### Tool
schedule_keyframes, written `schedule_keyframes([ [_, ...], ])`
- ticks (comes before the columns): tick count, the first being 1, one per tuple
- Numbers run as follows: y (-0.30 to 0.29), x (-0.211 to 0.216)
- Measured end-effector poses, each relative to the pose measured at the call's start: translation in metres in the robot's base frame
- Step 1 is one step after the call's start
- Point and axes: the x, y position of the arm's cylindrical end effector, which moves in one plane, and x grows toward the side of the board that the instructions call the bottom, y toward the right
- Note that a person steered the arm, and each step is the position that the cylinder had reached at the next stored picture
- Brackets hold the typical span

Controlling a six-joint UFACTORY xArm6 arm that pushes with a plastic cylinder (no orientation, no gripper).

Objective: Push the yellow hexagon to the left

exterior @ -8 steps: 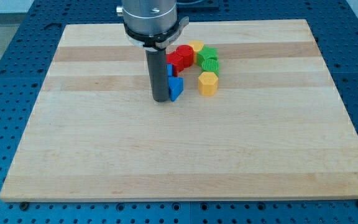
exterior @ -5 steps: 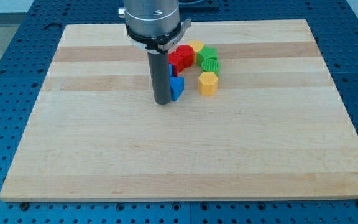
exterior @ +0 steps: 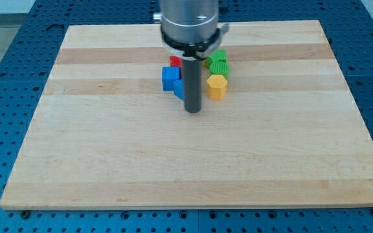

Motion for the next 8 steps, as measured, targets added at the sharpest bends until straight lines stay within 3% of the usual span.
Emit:
schedule_keyframes([
  [1, 0.039, -0.001],
  [3, 0.064, -0.026],
  [8, 0.035, -0.032],
])
